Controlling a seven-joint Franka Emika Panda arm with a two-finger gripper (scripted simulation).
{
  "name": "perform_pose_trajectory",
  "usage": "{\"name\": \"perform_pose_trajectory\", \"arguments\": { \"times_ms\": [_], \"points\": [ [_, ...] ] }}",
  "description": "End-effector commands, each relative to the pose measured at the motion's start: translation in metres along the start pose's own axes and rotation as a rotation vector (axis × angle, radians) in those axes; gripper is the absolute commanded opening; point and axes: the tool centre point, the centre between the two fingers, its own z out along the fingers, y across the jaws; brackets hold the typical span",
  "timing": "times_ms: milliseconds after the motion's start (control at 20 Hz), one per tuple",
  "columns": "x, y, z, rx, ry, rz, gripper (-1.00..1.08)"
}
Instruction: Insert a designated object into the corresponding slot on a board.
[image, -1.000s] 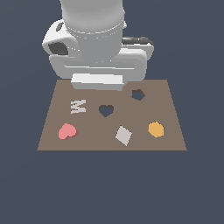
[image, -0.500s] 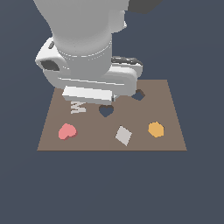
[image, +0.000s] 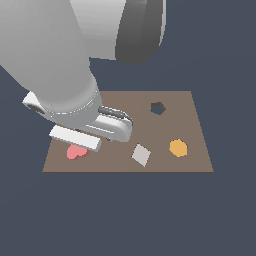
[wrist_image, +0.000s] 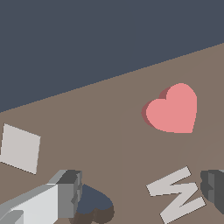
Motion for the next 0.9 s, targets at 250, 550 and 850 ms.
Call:
{"name": "perform_pose_trajectory", "arguments": {
  "times_ms": [250, 550, 850],
  "points": [
    [0.034, 0.027, 0.028, -0.002, 0.004, 0.113, 1.00],
    [0.047, 0.040, 0.039, -0.003, 0.006, 0.160, 1.00],
    [0.051, 0.044, 0.043, -0.003, 0.006, 0.174, 1.00]
  ]
}}
